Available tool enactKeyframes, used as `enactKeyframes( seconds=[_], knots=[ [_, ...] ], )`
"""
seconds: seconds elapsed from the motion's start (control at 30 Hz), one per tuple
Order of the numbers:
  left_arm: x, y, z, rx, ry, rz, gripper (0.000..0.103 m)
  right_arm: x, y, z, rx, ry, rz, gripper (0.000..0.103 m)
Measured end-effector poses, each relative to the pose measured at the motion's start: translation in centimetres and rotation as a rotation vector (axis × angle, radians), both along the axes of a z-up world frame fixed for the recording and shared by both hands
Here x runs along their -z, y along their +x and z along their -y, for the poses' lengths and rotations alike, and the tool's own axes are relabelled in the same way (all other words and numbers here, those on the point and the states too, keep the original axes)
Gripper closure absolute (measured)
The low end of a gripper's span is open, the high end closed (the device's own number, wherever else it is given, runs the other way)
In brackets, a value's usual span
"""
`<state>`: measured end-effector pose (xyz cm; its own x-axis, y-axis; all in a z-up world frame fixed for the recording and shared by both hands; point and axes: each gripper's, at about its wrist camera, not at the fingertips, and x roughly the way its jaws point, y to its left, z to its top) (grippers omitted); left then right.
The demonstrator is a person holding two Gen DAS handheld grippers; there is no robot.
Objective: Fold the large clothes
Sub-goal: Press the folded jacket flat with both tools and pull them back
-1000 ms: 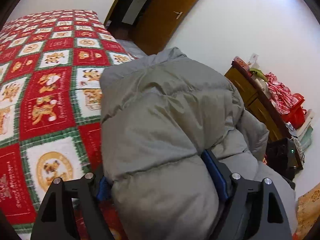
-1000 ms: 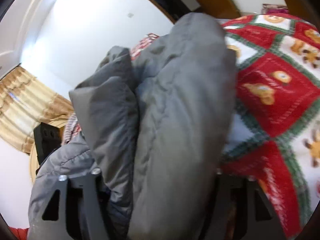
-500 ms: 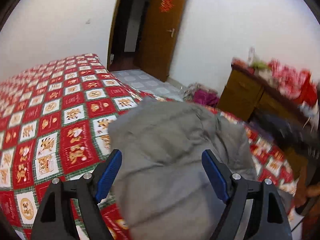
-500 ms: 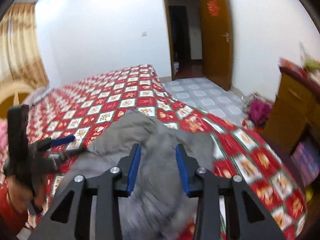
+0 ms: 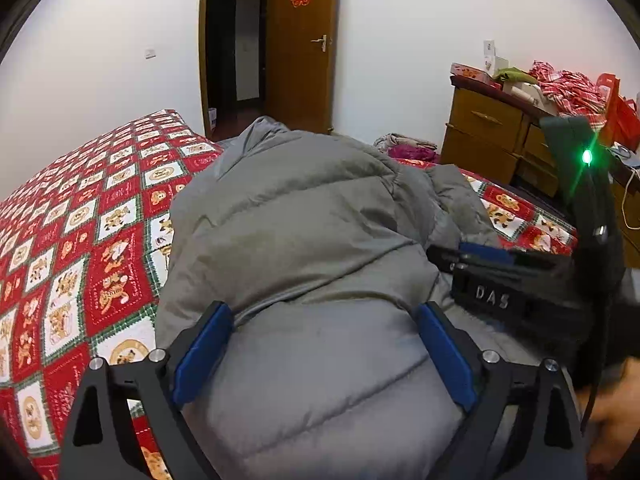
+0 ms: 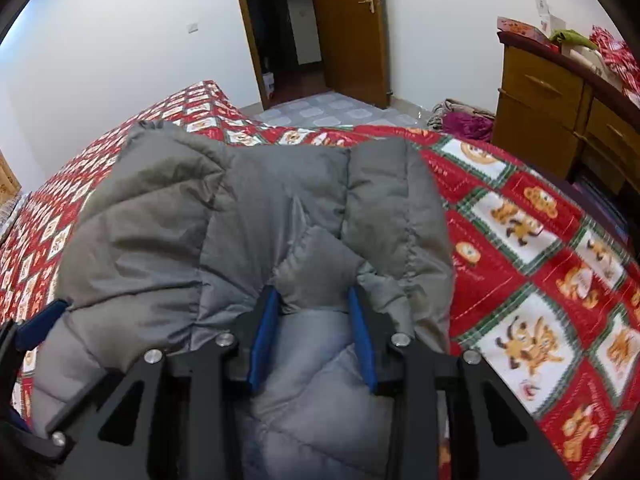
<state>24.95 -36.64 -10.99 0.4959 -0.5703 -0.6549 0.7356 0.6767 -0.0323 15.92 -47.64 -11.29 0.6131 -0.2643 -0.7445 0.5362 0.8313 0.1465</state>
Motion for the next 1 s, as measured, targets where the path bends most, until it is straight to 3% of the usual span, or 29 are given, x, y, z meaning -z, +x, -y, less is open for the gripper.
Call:
enactKeyframes(
  seconds=[0.2, 0.43, 0.5, 0.57, 0.6, 0.8, 0.9, 1.0],
  knots=[
    [1.6, 0.4, 1.2, -0.008, 0.022, 0.025, 0.004, 2.0, 2.0, 1.3, 0.032, 0.092, 0.056, 0.066],
    [0.8, 0.0, 1.1, -0.021, 0.13, -0.027, 0.003, 0.9, 2.2, -0.7, -0.015, 0.0, -0.008, 0.059],
    [-0.2, -1.1, 0.0, -0.027, 0.135, -0.02, 0.003, -0.8, 0.3, -1.8, -0.018, -0.007, 0.004, 0.047],
    [-1.0, -2.5, -1.1, -0.043, 0.142, 0.009, 0.003, -2.7, -2.5, -3.7, 0.001, -0.056, 0.053, 0.008],
    [-1.4, -3.1, -1.7, -0.054, 0.147, 0.012, 0.003, -3.9, -4.2, -4.9, 0.018, -0.098, 0.077, 0.003],
    [-3.6, -7.8, -6.1, -0.107, 0.12, 0.022, 0.003, -7.1, -10.8, -10.5, 0.026, -0.154, 0.123, 0.001],
    [-4.5, -11.0, -8.6, -0.125, 0.104, 0.063, 0.003, -7.3, -13.0, -12.7, 0.026, -0.161, 0.129, 0.0],
    [-4.4, -13.5, -11.3, -0.165, 0.085, 0.046, 0.003, -6.8, -14.4, -14.1, 0.022, -0.143, 0.126, 0.0]
  ],
)
